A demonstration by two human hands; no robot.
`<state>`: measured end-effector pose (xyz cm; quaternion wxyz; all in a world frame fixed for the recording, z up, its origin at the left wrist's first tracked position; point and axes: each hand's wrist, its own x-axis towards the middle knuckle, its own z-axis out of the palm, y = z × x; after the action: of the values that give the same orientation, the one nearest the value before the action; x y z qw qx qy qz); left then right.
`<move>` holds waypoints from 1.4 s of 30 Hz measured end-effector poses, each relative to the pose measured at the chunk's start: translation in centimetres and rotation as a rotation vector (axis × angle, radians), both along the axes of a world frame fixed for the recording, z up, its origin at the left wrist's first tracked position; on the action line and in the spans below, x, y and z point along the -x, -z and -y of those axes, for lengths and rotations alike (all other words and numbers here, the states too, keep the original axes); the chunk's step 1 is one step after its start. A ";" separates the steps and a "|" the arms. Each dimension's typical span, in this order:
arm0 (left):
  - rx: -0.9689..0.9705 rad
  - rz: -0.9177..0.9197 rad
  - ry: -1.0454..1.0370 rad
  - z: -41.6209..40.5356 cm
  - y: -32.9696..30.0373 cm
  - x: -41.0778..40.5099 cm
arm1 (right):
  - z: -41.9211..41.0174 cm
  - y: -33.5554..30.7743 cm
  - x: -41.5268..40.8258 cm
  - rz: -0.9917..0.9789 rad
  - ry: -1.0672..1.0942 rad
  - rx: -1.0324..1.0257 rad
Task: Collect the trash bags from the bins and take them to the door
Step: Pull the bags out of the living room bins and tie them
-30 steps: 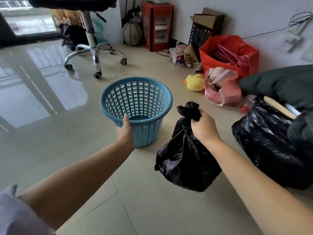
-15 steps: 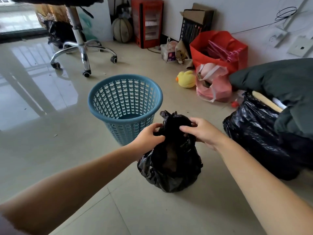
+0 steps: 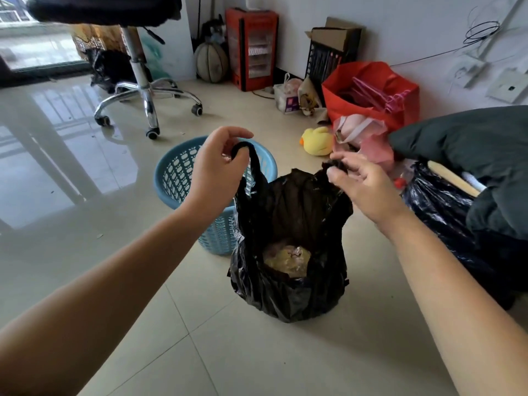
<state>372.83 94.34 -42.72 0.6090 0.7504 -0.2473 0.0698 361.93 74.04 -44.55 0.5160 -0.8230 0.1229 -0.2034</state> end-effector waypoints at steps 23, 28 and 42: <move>-0.359 -0.338 0.575 0.8 5.1 3.2 | -3.6 0.2 1.0 -0.358 -0.596 -0.757; -0.295 -0.563 0.523 1.0 5.8 2.0 | -3.2 1.3 0.8 -0.593 -0.497 -0.010; -0.241 -0.919 0.663 1.1 8.8 2.0 | -5.3 5.3 0.3 -0.379 -0.361 0.699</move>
<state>370.79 93.22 -51.51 0.5533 0.6502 -0.1858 -0.4863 361.65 79.36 -49.85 0.2021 -0.9792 -0.0065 0.0153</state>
